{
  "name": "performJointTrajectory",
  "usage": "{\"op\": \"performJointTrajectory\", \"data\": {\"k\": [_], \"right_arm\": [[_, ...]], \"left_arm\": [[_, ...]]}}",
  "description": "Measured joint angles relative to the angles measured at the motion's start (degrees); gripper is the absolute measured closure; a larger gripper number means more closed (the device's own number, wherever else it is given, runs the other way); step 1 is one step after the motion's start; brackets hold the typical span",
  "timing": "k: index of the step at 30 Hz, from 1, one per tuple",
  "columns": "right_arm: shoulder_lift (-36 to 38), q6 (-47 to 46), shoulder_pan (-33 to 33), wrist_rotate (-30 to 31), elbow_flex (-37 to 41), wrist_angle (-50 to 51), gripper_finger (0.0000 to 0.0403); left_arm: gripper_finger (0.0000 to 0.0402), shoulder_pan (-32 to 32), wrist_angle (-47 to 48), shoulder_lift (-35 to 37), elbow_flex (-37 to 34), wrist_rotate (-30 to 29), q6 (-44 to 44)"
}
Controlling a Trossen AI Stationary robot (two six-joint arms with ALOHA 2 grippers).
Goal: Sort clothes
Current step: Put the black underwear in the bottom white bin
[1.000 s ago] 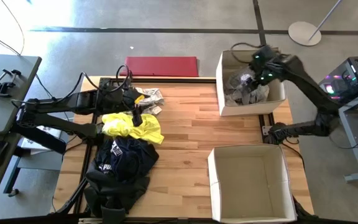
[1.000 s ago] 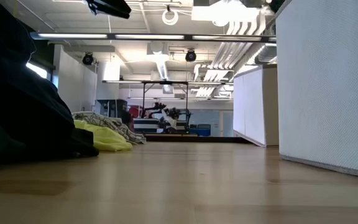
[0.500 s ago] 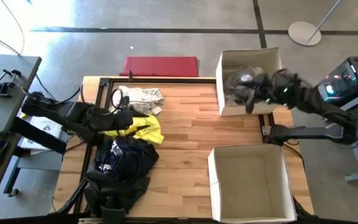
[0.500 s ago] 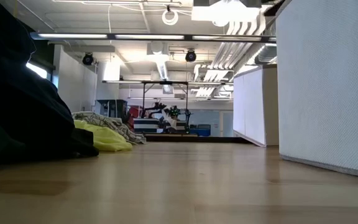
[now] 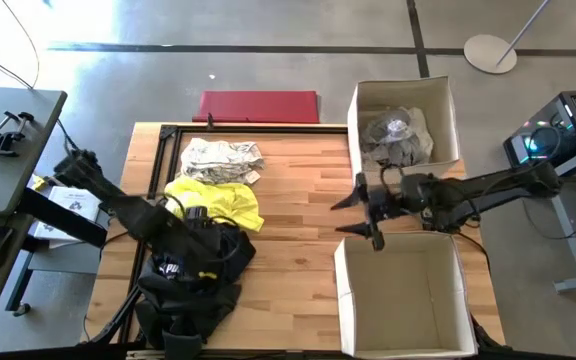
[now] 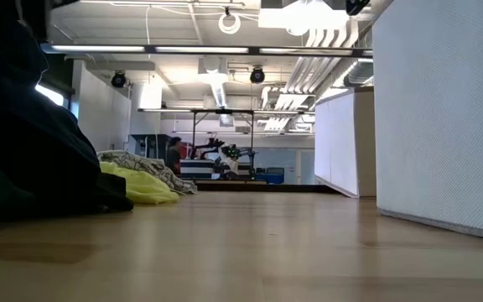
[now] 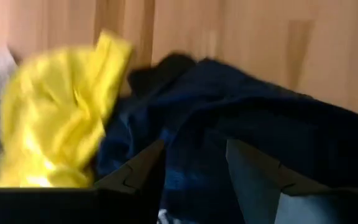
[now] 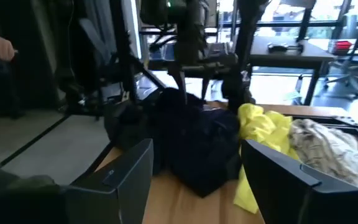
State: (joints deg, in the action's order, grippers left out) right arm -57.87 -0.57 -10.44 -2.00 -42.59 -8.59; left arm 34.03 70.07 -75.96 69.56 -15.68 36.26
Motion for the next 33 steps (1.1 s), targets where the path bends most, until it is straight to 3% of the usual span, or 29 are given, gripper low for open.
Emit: {"op": "performJointTrajectory", "data": {"k": [3,7,12,14,17,20,23,26,33], "right_arm": [[-1.62,1.11,-0.75,0.02,0.02,-2.01,0.0171],[-2.56,0.89,-0.94,0.02,0.02,-2.17,0.0171],[-2.58,0.60,-0.94,0.04,0.02,-1.40,0.0171],[-2.60,0.43,-0.98,0.04,0.02,-1.04,0.0171],[-2.60,-0.75,-0.98,0.04,0.00,-0.33,0.0171],[-2.80,-0.87,-1.22,0.08,0.00,0.60,0.0171],[-3.87,2.06,-2.18,1.13,0.00,-0.74,0.0171],[-6.53,4.06,-3.56,3.33,0.00,-4.44,0.0171],[-15.00,5.12,-3.70,6.38,0.00,-14.45,0.0171]], "left_arm": [[0.0245,-0.51,-1.44,-1.53,-3.54,2.27,5.28],[0.0258,-3.26,-11.18,-2.10,-11.00,12.21,-0.19],[0.0337,-8.35,-25.84,-2.08,-19.43,20.06,-10.33],[0.0380,-10.67,-27.41,-2.06,-20.94,22.59,-13.16],[0.0391,-12.94,-26.63,-2.02,-20.15,23.41,-15.66],[0.0398,-13.60,-26.74,-1.74,-16.55,19.34,-21.46],[0.0397,-13.76,-28.94,-1.27,-12.56,10.20,-30.73],[0.0399,-14.20,-36.06,-0.91,-10.50,0.51,-40.75],[0.0401,-17.50,-53.96,-0.88,-9.72,-10.08,-55.81]]}}
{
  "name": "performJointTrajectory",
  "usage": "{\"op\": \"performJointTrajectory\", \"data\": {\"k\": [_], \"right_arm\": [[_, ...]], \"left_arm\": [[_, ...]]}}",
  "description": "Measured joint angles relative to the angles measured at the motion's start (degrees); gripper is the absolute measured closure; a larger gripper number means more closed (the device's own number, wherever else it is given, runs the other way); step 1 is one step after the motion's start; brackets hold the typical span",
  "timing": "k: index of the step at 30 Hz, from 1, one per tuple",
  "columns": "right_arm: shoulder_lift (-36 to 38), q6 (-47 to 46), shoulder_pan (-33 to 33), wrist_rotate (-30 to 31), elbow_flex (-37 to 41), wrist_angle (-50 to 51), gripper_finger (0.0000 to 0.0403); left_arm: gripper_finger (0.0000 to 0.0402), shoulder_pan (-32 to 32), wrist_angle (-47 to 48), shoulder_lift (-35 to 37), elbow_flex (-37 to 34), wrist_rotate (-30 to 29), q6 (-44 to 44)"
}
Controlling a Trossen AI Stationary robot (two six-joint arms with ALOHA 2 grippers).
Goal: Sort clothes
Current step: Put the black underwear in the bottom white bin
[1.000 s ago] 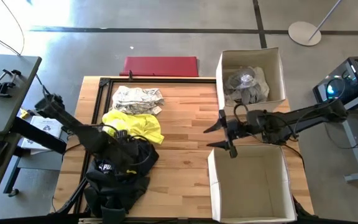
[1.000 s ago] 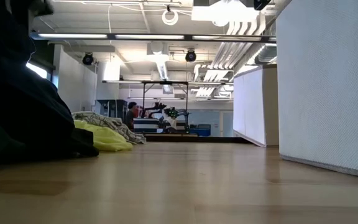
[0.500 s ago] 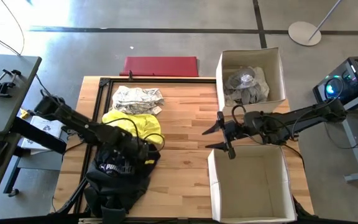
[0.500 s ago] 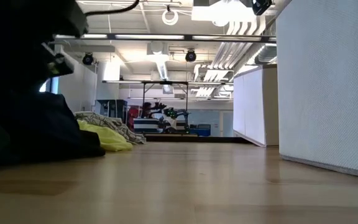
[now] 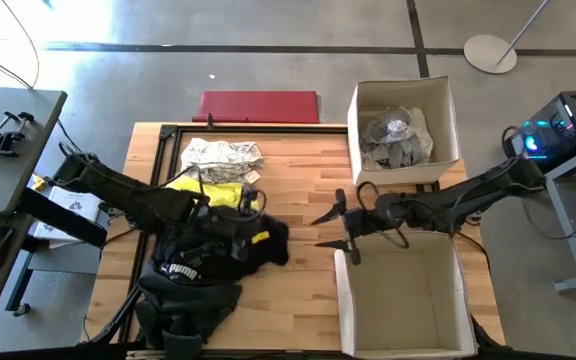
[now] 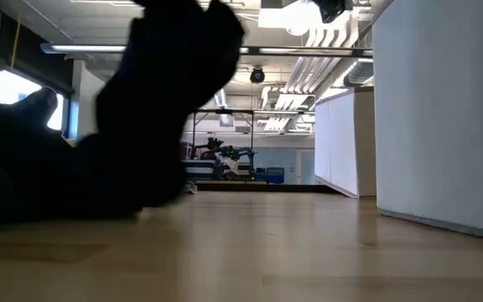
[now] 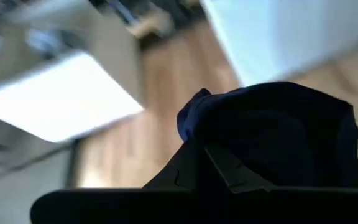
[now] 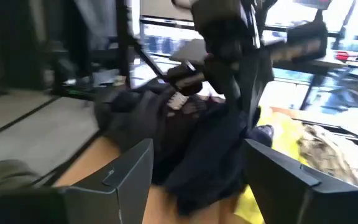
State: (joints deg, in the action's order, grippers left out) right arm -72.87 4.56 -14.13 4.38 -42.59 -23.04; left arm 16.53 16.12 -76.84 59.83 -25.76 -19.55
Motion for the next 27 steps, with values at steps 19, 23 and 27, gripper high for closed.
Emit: {"op": "performJointTrajectory", "data": {"k": [19,23,27], "right_arm": [[-18.34,-5.35,6.53,3.68,-21.40,14.67,0.0136],[-22.34,-4.14,6.72,2.50,-24.38,13.87,0.0207],[-23.04,-2.08,6.72,5.57,-25.58,11.67,0.0332]], "left_arm": [[0.0401,-1.69,-20.78,0.35,0.04,0.83,-10.43],[0.0401,-0.83,-21.93,0.35,0.04,0.33,-13.00],[0.0401,0.45,-22.33,0.68,0.04,-4.19,-14.77]]}}
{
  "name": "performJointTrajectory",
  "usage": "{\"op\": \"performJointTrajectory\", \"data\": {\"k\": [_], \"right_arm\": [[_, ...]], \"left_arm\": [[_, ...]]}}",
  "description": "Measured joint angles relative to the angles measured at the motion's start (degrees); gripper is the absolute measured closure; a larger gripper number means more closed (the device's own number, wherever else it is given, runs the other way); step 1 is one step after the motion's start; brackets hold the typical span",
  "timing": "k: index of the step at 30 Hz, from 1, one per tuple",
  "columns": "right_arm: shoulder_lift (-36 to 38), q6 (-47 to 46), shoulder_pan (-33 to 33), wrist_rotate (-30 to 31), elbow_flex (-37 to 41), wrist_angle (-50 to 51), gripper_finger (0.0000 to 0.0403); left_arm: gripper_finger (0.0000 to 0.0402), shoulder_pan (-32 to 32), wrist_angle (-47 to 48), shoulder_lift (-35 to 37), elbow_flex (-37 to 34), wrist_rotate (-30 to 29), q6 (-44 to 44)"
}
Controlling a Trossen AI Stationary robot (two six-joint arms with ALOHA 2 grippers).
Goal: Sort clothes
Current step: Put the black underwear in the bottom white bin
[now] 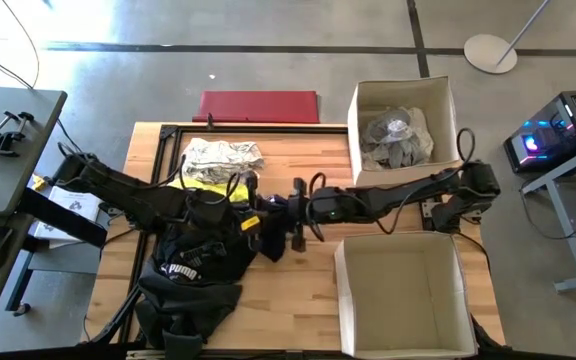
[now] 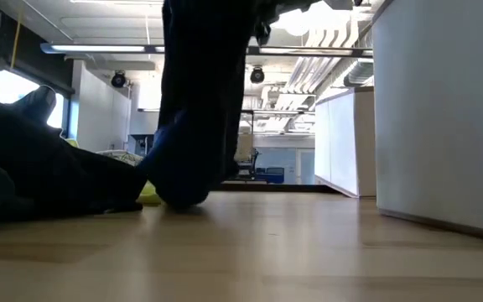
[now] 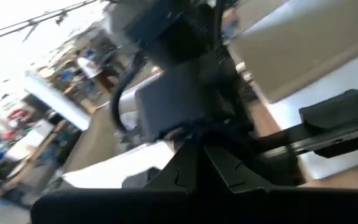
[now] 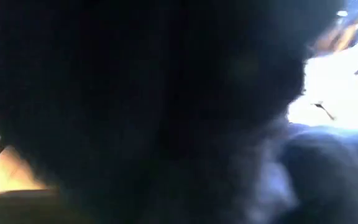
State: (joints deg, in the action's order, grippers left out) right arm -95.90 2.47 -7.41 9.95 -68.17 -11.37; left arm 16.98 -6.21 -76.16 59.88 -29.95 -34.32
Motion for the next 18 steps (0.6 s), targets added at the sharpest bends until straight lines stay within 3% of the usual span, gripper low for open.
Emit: {"op": "performJointTrajectory", "data": {"k": [1,3,11,14,18], "right_arm": [[0.48,0.89,0.01,1.36,-0.23,-0.02,0.0364],[1.85,2.62,-0.32,5.22,-0.47,-0.01,0.0388],[13.93,10.89,-4.86,25.28,-0.49,5.53,0.0397],[20.20,14.37,-7.94,29.10,-0.49,5.12,0.0393],[29.27,12.55,-13.75,29.56,-0.49,6.42,0.0398]], "left_arm": [[0.0401,0.31,-0.30,0.31,0.00,-2.07,-0.01],[0.0400,1.43,0.23,1.38,0.00,-8.44,0.21],[0.0357,7.56,10.68,8.94,0.02,-39.20,3.92],[0.0354,8.85,20.86,11.59,0.02,-41.23,13.13],[0.0356,9.84,35.44,13.53,0.02,-40.63,28.82]]}}
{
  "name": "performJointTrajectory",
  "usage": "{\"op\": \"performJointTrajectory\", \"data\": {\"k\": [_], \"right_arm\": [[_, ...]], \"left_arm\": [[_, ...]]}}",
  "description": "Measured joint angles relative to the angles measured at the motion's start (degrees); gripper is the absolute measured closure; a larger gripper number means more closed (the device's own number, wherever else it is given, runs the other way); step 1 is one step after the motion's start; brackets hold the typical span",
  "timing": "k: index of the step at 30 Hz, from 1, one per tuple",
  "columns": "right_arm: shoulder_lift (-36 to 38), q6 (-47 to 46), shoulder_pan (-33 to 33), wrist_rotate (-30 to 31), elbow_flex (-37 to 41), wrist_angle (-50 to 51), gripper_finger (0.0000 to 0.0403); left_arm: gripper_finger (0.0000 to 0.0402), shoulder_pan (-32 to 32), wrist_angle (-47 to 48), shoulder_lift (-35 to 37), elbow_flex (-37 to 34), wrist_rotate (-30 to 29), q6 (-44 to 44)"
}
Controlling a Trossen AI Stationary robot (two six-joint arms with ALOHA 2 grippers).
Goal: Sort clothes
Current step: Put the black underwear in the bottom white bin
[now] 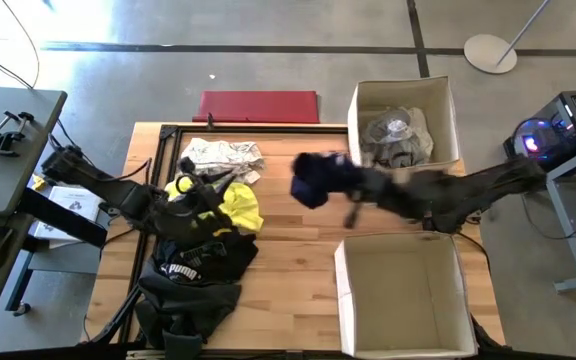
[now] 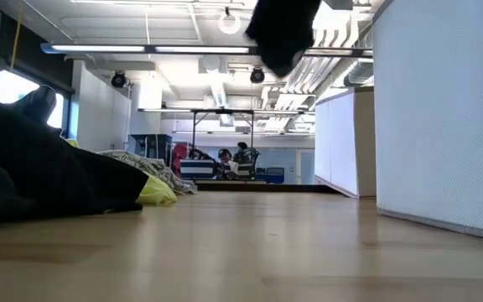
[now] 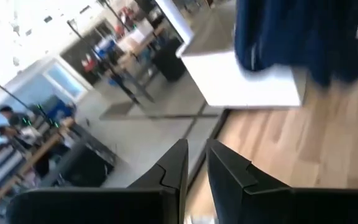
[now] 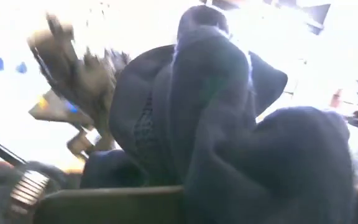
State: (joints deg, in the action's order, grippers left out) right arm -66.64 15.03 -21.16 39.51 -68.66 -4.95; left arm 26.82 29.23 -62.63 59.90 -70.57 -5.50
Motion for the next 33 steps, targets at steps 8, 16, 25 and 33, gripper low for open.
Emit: {"op": "performJointTrajectory", "data": {"k": [8,16,25,33], "right_arm": [[16.72,-22.86,-16.11,-9.76,-0.04,16.40,0.0399],[16.01,-49.17,-23.28,-4.59,0.05,41.89,0.0400],[-0.89,-72.87,-25.33,-30.13,0.17,58.56,0.0396],[-9.89,-95.51,-28.42,-38.61,0.17,60.59,0.0393]], "left_arm": [[0.0357,1.75,16.43,-0.15,-0.02,0.16,16.49],[0.0357,2.22,16.42,-0.10,-0.02,0.14,17.59],[0.0357,2.20,16.35,-0.13,-0.02,0.13,17.47],[0.0357,2.18,15.28,-0.13,-0.02,0.12,17.42]]}}
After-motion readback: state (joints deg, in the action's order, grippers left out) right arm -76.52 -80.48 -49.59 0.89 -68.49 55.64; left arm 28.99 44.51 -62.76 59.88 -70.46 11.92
